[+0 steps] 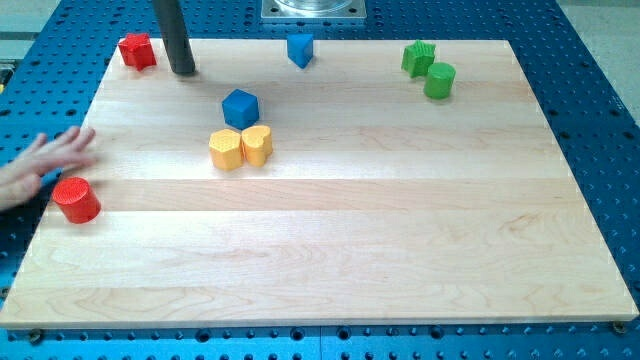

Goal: Slide the red circle to the bottom of the red star

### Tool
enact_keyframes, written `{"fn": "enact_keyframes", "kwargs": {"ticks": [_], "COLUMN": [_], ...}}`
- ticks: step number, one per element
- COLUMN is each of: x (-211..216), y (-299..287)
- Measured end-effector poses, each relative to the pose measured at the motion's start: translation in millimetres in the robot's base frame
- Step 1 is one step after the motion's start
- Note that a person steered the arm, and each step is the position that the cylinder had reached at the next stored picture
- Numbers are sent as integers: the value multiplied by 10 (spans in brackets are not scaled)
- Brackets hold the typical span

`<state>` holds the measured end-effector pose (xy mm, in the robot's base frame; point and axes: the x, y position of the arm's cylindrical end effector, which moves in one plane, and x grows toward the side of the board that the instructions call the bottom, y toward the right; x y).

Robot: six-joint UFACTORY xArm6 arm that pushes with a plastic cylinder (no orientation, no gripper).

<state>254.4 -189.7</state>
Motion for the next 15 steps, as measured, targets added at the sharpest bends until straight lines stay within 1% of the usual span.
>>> {"fn": "enact_keyframes", "kwargs": {"ticks": [1, 2, 3, 4, 5, 6, 7, 8, 9, 10, 11, 12, 13, 14, 15], "x": [0, 158, 901, 944, 1574, 2527, 2590, 3134, 2991, 2441, 2530, 2605, 2473, 1944, 1867], "y": [-14, 73, -10, 32, 147, 148, -117, -259, -502, -657, -588, -1108, -1066, -720, -749]}}
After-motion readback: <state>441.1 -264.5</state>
